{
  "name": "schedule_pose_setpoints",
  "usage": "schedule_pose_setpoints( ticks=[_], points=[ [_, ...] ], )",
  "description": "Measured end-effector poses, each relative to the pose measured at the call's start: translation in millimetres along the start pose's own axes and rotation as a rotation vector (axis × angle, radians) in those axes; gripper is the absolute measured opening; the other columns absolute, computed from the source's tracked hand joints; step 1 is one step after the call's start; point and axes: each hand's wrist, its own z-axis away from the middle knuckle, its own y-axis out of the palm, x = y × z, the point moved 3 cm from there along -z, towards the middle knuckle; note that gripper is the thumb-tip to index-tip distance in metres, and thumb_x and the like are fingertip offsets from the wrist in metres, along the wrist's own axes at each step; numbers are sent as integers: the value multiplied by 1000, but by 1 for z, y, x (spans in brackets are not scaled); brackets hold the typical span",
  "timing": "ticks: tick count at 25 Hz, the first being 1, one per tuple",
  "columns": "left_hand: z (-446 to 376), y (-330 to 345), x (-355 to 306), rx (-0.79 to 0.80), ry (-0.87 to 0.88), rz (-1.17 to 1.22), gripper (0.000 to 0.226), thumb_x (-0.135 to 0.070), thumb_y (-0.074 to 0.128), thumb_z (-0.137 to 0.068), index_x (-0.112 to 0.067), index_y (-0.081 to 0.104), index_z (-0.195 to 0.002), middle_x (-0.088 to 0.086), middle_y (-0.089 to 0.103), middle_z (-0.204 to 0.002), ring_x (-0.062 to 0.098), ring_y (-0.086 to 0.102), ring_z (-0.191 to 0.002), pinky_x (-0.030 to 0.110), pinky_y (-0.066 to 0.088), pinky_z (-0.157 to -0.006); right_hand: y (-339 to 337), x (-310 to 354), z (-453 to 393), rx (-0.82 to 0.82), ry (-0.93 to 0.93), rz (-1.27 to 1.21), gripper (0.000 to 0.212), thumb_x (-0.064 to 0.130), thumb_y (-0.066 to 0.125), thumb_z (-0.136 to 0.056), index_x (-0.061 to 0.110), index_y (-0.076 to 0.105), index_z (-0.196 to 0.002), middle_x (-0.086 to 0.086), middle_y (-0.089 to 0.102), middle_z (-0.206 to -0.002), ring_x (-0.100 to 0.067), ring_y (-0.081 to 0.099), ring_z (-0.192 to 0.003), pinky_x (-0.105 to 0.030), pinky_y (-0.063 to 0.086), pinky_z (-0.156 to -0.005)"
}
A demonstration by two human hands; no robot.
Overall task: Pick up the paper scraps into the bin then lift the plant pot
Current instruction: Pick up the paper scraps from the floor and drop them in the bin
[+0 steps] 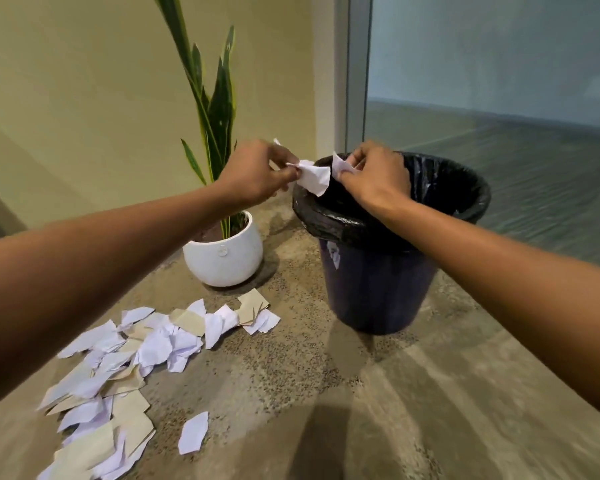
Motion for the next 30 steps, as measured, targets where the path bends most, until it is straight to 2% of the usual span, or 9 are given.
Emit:
schedule_pose_setpoints(
  ticks=[3,9,15,17,19,21,23,26,30],
  points=[
    [-7,16,-12,31,26,42,30,-12,64,-85,-7,64,-115,12,70,-107,25,68,-85,41,57,-82,-6,-10,-4,-6,60,-10,12,25,70,-80,27,58,-84,-2,69,-103,-26,63,-99,-35,50,-83],
    [-5,33,-18,75,-11,106,61,0,63,-82,-17,44,-137,10,62,-117,24,66,-94,32,59,-79,-7,-8,-3,-21,86,10,29,0,62,-79,28,61,-87,0,67,-104,-21,62,-98,-30,48,-78],
    [3,27,-4,53,-45,117,61,1,65,-78,-12,47,-134,13,56,-128,27,63,-101,30,55,-84,2,15,14,-22,-134,-95,21,6,57,-78,24,66,-80,2,67,-87,-18,64,-85,-39,54,-82],
    [4,23,4,45,-65,159,54,-2,67,-79,-9,51,-130,14,58,-125,26,64,-99,30,56,-82,9,27,25,-31,-254,-83,19,7,56,-80,22,67,-84,1,65,-94,-17,62,-85,-35,53,-80],
    [3,22,9,32,-90,241,40,-5,69,-79,-6,59,-118,15,65,-106,22,67,-85,35,59,-78,13,38,31,-52,-345,-54,19,8,55,-82,21,67,-88,4,58,-96,-12,57,-85,-27,48,-76],
    [-1,24,8,28,-110,306,33,-7,70,-80,-2,62,-111,9,63,-85,18,66,-73,30,61,-70,12,44,30,-91,-337,-41,19,7,53,-85,20,67,-88,7,51,-95,-9,53,-85,-24,43,-73],
    [-5,29,4,27,-108,320,33,-9,69,-81,-1,61,-112,2,58,-78,15,64,-68,20,59,-60,9,43,25,-120,-266,-47,22,5,53,-86,21,67,-87,7,48,-96,-10,53,-86,-23,43,-74],
    [-9,37,-4,24,-96,289,41,-10,70,-81,-6,58,-119,2,61,-82,14,63,-63,14,55,-52,3,32,22,-133,-208,-27,25,2,54,-83,22,67,-84,3,51,-100,-14,56,-89,-27,46,-78],
    [-10,47,-6,34,-119,314,54,-4,67,-81,-9,49,-132,7,59,-100,17,62,-83,12,54,-53,-5,21,22,-137,-172,10,29,0,51,-82,25,66,-83,4,49,-98,-16,56,-92,-27,44,-79]
  ],
)
